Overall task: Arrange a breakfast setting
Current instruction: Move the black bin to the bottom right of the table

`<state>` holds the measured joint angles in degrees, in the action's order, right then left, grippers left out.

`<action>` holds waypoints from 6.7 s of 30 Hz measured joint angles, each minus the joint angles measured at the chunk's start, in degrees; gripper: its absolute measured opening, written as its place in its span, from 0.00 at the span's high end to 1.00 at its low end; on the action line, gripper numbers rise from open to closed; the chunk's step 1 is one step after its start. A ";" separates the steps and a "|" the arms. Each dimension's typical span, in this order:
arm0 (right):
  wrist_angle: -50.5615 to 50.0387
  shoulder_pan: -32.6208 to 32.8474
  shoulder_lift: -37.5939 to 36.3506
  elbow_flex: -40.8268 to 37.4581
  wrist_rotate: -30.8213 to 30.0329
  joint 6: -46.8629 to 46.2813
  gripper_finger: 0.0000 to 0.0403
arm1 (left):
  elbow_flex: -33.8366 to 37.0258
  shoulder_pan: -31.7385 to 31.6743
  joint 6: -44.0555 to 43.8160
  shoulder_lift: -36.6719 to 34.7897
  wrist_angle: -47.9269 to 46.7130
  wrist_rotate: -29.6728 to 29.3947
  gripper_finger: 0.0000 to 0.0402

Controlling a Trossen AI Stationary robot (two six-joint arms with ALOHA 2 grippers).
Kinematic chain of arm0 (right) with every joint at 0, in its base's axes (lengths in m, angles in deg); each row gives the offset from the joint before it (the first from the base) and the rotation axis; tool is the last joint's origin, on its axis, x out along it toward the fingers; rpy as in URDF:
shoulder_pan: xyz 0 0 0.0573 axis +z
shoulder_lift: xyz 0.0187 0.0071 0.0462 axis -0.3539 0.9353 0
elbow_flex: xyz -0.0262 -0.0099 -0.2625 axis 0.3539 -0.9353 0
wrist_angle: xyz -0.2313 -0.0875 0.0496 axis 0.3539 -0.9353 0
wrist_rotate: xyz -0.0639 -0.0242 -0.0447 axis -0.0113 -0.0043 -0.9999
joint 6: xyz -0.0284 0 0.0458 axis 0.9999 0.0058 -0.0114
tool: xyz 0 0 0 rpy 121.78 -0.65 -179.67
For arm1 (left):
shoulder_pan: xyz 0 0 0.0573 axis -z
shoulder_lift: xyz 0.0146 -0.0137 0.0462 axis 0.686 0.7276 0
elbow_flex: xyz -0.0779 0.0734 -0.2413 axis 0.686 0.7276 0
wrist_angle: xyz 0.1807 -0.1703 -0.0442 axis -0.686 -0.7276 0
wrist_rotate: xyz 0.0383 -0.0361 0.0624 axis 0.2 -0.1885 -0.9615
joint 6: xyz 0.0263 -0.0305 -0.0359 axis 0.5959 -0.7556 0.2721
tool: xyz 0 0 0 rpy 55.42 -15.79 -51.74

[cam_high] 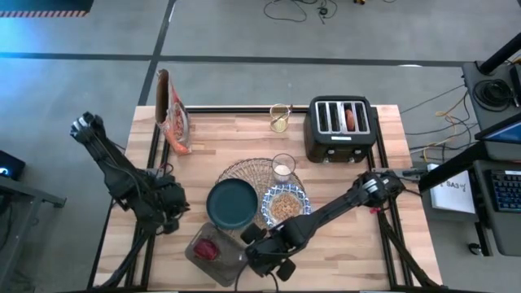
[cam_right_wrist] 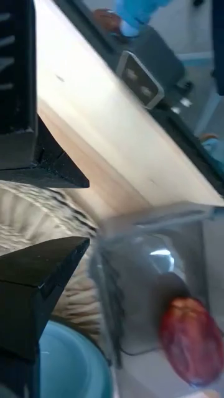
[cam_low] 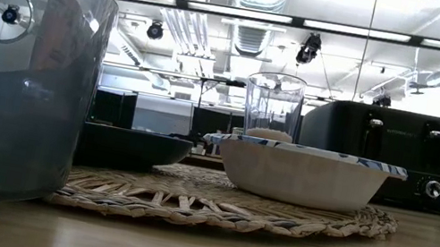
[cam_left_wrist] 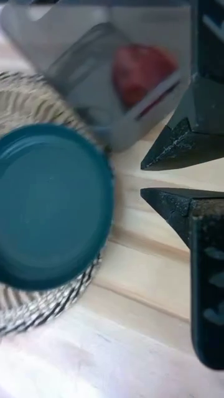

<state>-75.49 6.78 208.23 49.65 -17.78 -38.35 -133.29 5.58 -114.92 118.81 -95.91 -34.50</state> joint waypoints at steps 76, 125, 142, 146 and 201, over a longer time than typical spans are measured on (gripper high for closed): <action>-9.88 6.62 -30.14 -37.99 -14.40 -42.64 0.75 | -38.53 -8.78 -3.22 46.95 -4.78 6.68 0.90; -14.48 6.72 -30.82 -38.38 -14.25 -42.62 0.76 | -33.62 -9.05 -23.82 47.32 -12.45 18.07 0.67; -6.71 6.73 -30.80 -38.38 -14.26 -42.60 0.76 | -27.32 -9.43 -23.39 47.32 -2.40 19.52 0.92; -5.00 6.73 -30.80 -38.38 -14.25 -42.62 0.76 | -28.29 -9.47 -24.31 47.32 -1.88 19.63 0.98; 6.40 5.88 -30.40 -38.38 -2.04 -66.07 0.74 | -45.18 -25.33 15.31 47.08 -1.30 14.46 1.00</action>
<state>-69.09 12.66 177.82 11.27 -19.83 -104.41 -178.47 -19.75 -99.61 165.89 -97.21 -20.03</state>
